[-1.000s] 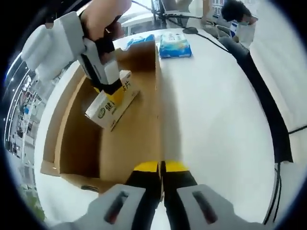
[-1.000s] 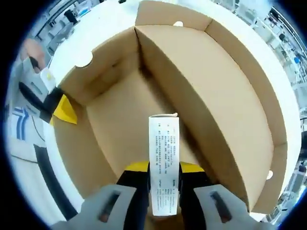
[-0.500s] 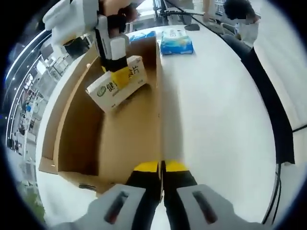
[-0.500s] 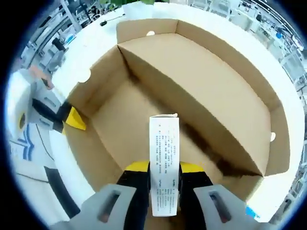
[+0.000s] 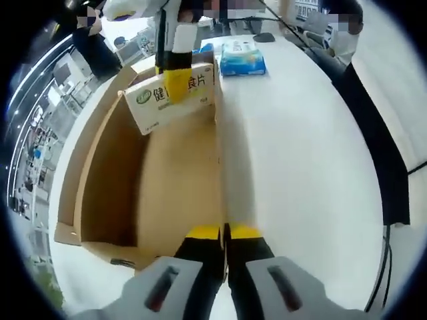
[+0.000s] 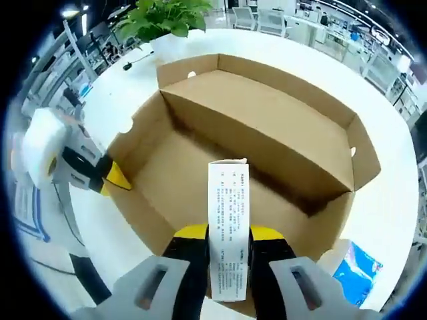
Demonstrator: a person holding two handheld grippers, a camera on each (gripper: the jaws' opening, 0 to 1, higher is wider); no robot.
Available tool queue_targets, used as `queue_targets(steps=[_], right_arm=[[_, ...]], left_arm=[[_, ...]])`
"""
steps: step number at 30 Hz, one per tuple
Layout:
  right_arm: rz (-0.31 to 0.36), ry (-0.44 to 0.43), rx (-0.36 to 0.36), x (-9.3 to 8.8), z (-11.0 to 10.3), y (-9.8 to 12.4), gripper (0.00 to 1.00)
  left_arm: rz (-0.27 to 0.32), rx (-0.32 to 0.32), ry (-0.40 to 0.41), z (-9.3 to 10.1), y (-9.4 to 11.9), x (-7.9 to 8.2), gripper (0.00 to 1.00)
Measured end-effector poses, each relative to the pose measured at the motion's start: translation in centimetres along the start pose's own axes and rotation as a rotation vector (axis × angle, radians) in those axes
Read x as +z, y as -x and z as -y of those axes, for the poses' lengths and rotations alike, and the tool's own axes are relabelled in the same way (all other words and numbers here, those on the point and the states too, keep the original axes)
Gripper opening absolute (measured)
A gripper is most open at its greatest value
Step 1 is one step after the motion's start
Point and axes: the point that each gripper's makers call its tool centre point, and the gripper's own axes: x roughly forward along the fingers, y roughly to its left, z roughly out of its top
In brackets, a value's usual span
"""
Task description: Operate the shoe box by opening the lid, removing the specified soft item, and placing it in the target area until the item is outside and the box remains undamaged.
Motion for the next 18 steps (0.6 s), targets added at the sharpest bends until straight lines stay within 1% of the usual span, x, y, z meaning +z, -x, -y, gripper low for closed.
queue_targets(steps=[2,4,6,7,8,10,12,14,18], right_arm=[[0.017,0.012,-0.030,0.2,0.3,0.5,0.19],[0.012,0.007,-0.037,-0.1,0.5,0.7,0.19],[0.022,-0.008,-0.042,-0.1,0.8,0.9,0.19],[0.024,-0.022,-0.045,-0.2,1.0,1.1,0.19],[0.023,-0.053,-0.045,-0.2,1.1,1.3,0.19],[0.037,-0.083,-0.048,-0.1,1.5,1.8,0.19],[0.027,-0.126,-0.045,-0.3,1.6,2.1,0.19],[0.043,-0.113,-0.051,-0.4,1.9,2.6,0.18],[0.063,-0.108,-0.063,-0.5,2.6,3.5,0.18]], left_arm=[[-0.001,0.011,-0.015,0.2,0.0,-0.1,0.00],[-0.003,0.011,-0.009,0.2,0.1,-0.1,0.00],[-0.004,0.009,-0.007,0.2,0.1,-0.1,0.00],[-0.004,0.008,-0.005,0.2,0.1,-0.1,0.00],[-0.004,0.008,-0.002,0.2,0.1,-0.1,0.00],[-0.005,0.010,-0.002,0.2,0.1,-0.2,0.00],[-0.014,0.017,0.004,0.2,0.1,-0.2,0.00],[-0.026,0.020,0.012,0.2,0.1,-0.2,0.00],[-0.025,0.022,0.011,0.2,0.2,-0.3,0.00]])
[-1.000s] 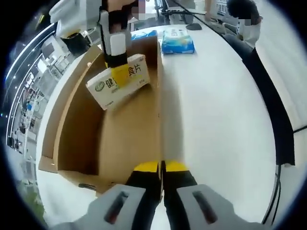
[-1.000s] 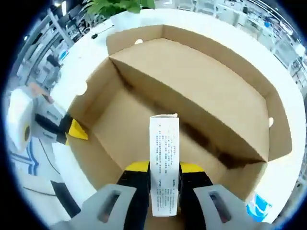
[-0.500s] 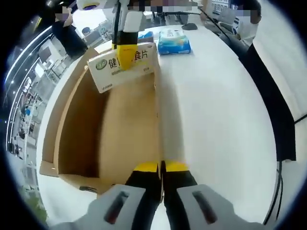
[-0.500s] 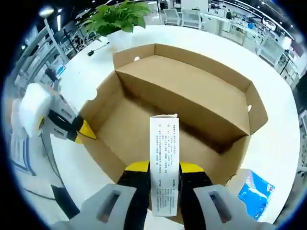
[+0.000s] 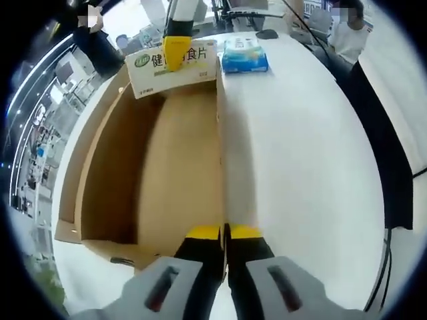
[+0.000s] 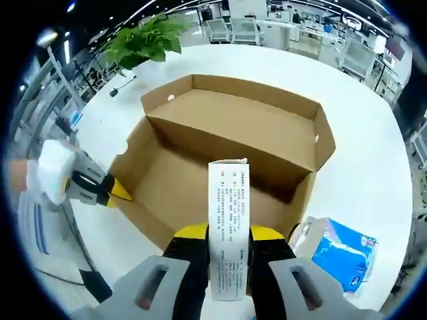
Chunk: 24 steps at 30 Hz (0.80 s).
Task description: Operate the shoe box by opening the lid, removing the specified soft item, and placing it in the target area until the item is outside and the box remains undamaged.
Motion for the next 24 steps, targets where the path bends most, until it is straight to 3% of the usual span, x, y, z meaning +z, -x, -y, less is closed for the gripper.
queue_targets(steps=[10,18,24], right_arm=[[0.104,-0.110,-0.010,0.2,0.7,2.6,0.19],[0.127,-0.044,-0.043,0.0,0.3,4.0,0.19],[0.148,-0.059,-0.045,-0.4,0.5,5.2,0.19]], left_arm=[[-0.002,0.001,0.013,-0.1,0.0,-0.1,0.00],[-0.001,0.018,0.001,0.0,0.0,-0.1,0.00],[0.000,0.021,-0.001,-0.2,-0.1,-0.1,0.00]])
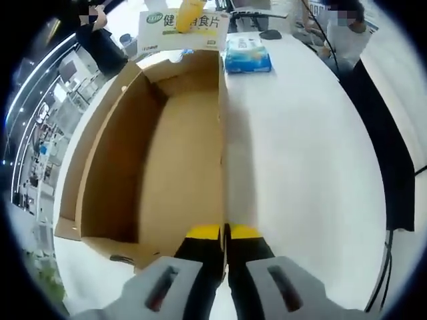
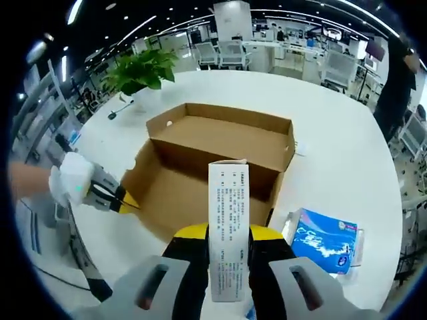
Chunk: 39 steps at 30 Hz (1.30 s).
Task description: Operate the shoe box by opening the lid, removing the specified soft item, and placing it in the target area until the item is outside and the box remains undamaged.
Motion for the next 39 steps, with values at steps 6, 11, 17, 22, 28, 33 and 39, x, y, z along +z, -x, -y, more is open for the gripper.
queue_targets(steps=[6,11,17,22,28,33,39], right_arm=[[0.018,0.006,-0.024,0.0,0.7,1.4,0.18],[0.030,0.004,-0.044,-0.5,1.5,2.5,0.18],[0.029,-0.026,-0.073,-1.5,3.0,4.0,0.18],[0.029,-0.069,-0.099,-3.2,5.0,5.5,0.18],[0.038,-0.118,-0.133,-4.8,7.1,7.5,0.18],[0.031,-0.139,-0.177,-6.3,9.0,9.2,0.18],[0.031,-0.198,-0.222,-8.4,11.7,11.3,0.18]], left_arm=[[0.001,-0.008,0.006,0.0,0.0,0.0,0.00],[0.001,-0.007,-0.013,0.1,-0.1,0.0,0.00],[0.031,-0.018,-0.017,0.5,0.0,0.2,0.00],[0.039,-0.030,-0.028,0.5,0.0,0.3,0.00],[0.047,-0.038,-0.056,0.5,0.0,0.4,0.00],[0.045,-0.049,-0.054,0.4,0.0,0.4,0.00],[0.037,-0.049,-0.068,0.5,0.0,0.4,0.00]])
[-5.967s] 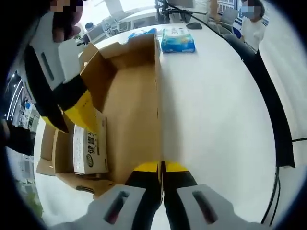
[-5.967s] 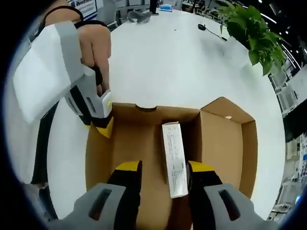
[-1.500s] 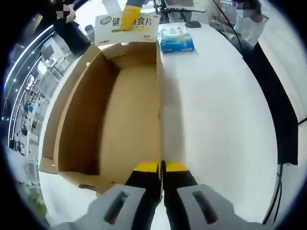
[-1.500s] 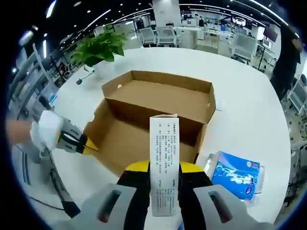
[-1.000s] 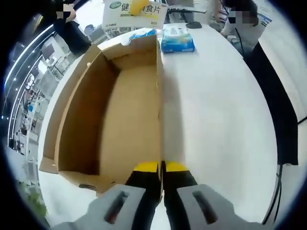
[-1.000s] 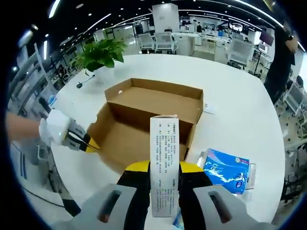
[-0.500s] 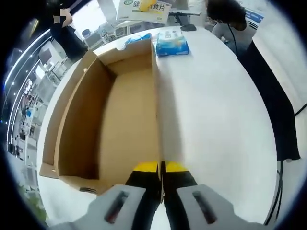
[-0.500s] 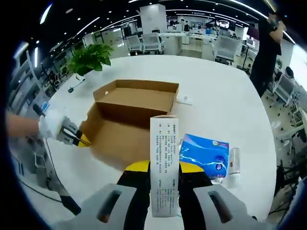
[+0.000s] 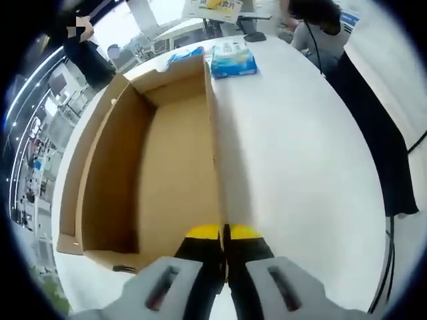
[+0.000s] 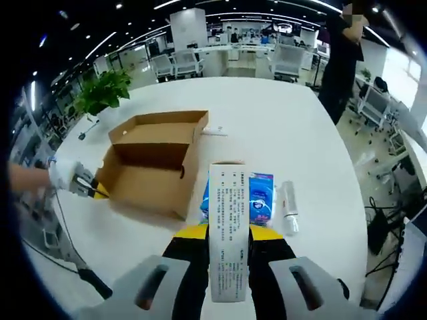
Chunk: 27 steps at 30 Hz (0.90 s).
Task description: Operate the shoe box by opening the lid, removing the specified soft item, and placing it in the target area until the item is outside and the box remains undamaged.
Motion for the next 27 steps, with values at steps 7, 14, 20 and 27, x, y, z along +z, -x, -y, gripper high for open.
queue_targets(steps=[7,14,20,27], right_arm=[[-0.011,-0.041,-0.063,-1.7,3.3,1.8,0.18],[-0.034,-0.043,-0.111,-3.3,5.4,2.9,0.18],[-0.052,-0.051,-0.118,-4.7,6.4,3.0,0.19],[-0.107,-0.041,-0.149,-7.3,8.3,2.8,0.19]], left_arm=[[0.002,-0.020,-0.046,-0.1,-0.1,0.2,0.00],[-0.008,-0.022,-0.084,0.1,-0.1,0.2,0.00],[0.002,-0.036,-0.108,0.4,0.1,0.1,0.00],[-0.014,-0.041,-0.143,0.3,0.0,0.2,0.01]])
